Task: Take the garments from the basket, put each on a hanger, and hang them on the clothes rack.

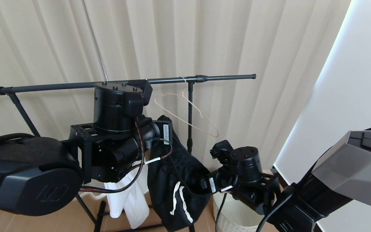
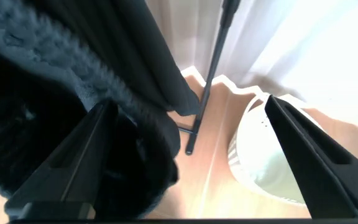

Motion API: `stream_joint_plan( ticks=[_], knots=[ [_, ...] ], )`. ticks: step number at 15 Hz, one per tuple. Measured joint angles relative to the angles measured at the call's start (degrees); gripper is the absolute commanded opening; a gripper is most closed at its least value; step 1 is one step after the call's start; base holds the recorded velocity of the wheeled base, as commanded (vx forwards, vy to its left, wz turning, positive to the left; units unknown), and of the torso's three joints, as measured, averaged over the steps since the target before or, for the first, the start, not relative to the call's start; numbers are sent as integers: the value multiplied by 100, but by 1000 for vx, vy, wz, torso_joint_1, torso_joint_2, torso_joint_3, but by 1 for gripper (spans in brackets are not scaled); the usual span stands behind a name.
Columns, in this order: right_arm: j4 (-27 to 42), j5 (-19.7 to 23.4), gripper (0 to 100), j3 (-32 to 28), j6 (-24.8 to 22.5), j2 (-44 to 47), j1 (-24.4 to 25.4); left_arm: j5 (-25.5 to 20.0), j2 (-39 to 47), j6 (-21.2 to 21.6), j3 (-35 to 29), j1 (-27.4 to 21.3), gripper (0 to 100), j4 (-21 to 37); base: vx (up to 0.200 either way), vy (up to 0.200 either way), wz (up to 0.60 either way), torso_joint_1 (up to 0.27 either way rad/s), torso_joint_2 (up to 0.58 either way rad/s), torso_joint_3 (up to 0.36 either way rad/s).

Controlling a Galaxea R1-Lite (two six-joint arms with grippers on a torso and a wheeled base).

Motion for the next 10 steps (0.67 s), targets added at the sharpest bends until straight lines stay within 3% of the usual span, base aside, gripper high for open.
stream_joint_plan(
  ticks=[3, 4, 10],
  knots=[
    [-154, 6, 100, 96, -63, 35, -49, -60, -2, 6, 27, 0, 0, -1, 0, 0, 0, 0, 0, 0],
    [-190, 9, 0, 111, -61, 41, -51, -105, -5, 5, 33, 0, 0, -1, 0, 0, 0, 0, 0, 0],
    [-510, 169, 0, 193, -77, 20, -79, -143, -11, 2, 52, 6, 0, 10, 0, 0, 0, 0, 0, 0]
  ],
)
